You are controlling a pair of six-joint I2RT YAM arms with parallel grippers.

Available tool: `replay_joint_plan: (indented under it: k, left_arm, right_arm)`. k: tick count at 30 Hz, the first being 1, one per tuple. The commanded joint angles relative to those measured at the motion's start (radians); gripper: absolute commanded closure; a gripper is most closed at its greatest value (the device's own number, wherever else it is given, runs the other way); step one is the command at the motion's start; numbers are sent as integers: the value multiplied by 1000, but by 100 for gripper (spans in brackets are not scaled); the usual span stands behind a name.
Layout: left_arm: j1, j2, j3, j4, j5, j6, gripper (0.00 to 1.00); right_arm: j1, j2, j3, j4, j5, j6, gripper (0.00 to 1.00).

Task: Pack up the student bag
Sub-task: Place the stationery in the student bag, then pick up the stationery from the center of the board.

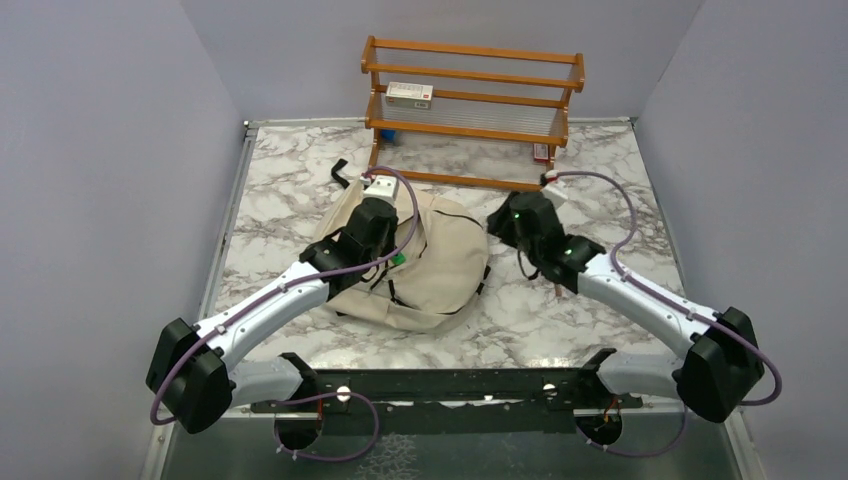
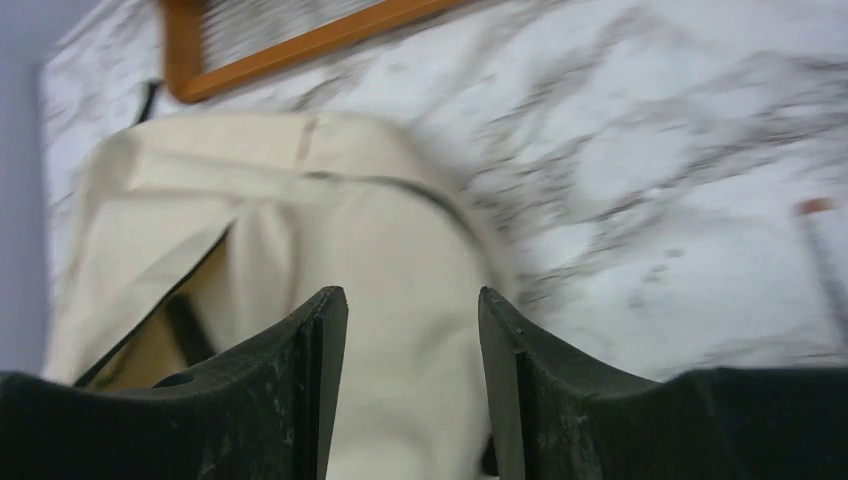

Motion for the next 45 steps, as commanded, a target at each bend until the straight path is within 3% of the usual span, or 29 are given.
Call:
replay_joint_plan:
  k: [1,5,8,25,38,45]
  left_arm:
    - [0,7,35,57,24,-2,100]
    - [1,13,37,60,25,2,100]
    - [0,13,39,60,24,2,100]
    - [3,13,41,54,19,10,100]
    - [2,11,44,48,17,16,100]
    - [2,21,52,50,19,15,100]
  right_arm:
    - [-253,-48,-36,-223,-74,-145,44]
    - [-447,-8,-29,-263,-234,-282,39]
    - [-527,89,21,-329,-330,-367,37]
    - [-555,315,65,-358,-281,-469,38]
    - [-568,401,46,-336,-350,-481,53]
    - [-568,401,39,-325,-364,-481,74]
